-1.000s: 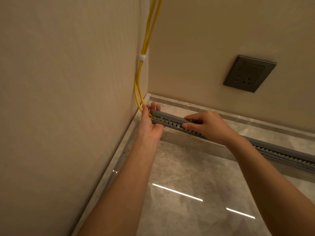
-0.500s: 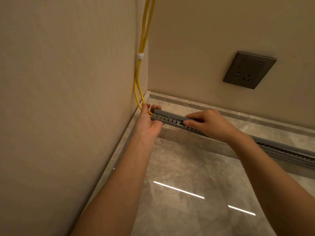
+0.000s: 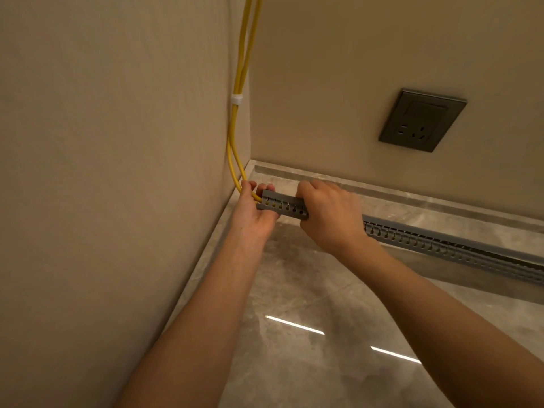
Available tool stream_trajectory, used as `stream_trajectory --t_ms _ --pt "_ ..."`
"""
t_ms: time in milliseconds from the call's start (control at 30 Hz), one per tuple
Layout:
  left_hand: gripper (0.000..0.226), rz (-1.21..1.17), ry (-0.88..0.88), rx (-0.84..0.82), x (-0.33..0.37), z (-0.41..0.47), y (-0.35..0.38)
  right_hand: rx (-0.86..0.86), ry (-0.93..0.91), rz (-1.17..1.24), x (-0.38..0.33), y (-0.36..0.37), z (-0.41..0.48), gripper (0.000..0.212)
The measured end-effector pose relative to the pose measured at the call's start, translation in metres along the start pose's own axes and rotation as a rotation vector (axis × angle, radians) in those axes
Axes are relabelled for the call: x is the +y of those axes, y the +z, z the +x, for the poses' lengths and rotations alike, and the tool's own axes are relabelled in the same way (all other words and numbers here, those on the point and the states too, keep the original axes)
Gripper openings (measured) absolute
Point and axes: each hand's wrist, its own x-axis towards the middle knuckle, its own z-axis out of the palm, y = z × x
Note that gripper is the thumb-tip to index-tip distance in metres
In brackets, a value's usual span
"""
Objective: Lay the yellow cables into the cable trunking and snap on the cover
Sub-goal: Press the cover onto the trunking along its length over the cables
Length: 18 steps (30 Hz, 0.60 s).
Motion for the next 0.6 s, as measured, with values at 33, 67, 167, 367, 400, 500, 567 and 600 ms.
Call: stream_trajectory --t_ms 33,67,167,367,400,500,567,600 --pt "0.031 0.007 0.0 -0.013 0.001 -0.001 -0.002 -0.014 0.002 0.006 0.001 0.0 0.001 0.017" --pt "0.029 0.032 0.007 -0.026 0.003 -0.002 -0.004 -0.027 0.005 0.014 0.002 0.0 0.002 0.018" --pt "0.016 0.339 0.181 -0.021 0.006 -0.008 -0.014 -0.038 0.011 0.032 0.006 0.001 0.004 0.02" --pt "0.057 1.769 1.366 -0.294 0.006 -0.031 -0.035 -0.012 0.0 0.041 0.01 0.001 0.007 0.02" --pt "0.058 1.976 1.364 -0.435 0.01 -0.03 -0.032 -0.007 -0.005 0.041 0.01 0.0 0.006 0.021" --pt "0.044 2.418 1.254 -0.589 0.019 -0.024 -0.02 -0.009 -0.016 0.034 0.009 -0.001 0.006 0.023" --pt "0.031 2.599 1.21 -0.581 0.022 -0.021 -0.011 -0.026 -0.021 0.025 0.009 -0.001 0.005 0.022" --pt "0.027 2.676 1.199 -0.598 0.023 -0.02 -0.008 -0.036 -0.023 0.02 0.009 -0.001 0.005 0.021"
